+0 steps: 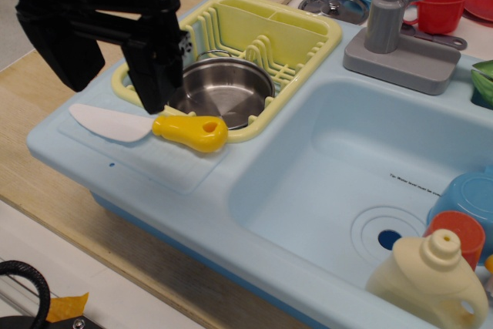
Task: Put knife in pot or pan
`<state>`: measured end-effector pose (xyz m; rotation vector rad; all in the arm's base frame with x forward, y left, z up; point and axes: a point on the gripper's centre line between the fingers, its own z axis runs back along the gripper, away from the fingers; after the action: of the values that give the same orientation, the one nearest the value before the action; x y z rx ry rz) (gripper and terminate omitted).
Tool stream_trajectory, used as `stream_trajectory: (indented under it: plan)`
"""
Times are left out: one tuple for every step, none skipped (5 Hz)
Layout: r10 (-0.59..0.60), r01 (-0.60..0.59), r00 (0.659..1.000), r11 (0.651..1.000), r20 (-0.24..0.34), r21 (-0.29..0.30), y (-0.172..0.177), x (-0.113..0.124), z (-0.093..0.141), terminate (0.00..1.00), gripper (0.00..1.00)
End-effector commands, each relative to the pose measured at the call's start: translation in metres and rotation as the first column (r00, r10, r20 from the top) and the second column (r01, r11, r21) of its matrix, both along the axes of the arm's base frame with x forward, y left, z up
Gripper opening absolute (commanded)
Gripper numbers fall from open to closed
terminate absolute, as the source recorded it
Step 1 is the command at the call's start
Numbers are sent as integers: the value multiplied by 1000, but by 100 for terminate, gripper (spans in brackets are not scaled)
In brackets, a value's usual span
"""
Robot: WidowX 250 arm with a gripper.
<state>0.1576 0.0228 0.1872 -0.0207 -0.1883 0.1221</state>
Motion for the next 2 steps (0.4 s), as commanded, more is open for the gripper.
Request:
stream_trajectory:
  plan:
    - [0,0,1000,1000,0,0,0,0,0,0,100]
    - [-247,246,969,968,-25,-38,5,9,0,0,100]
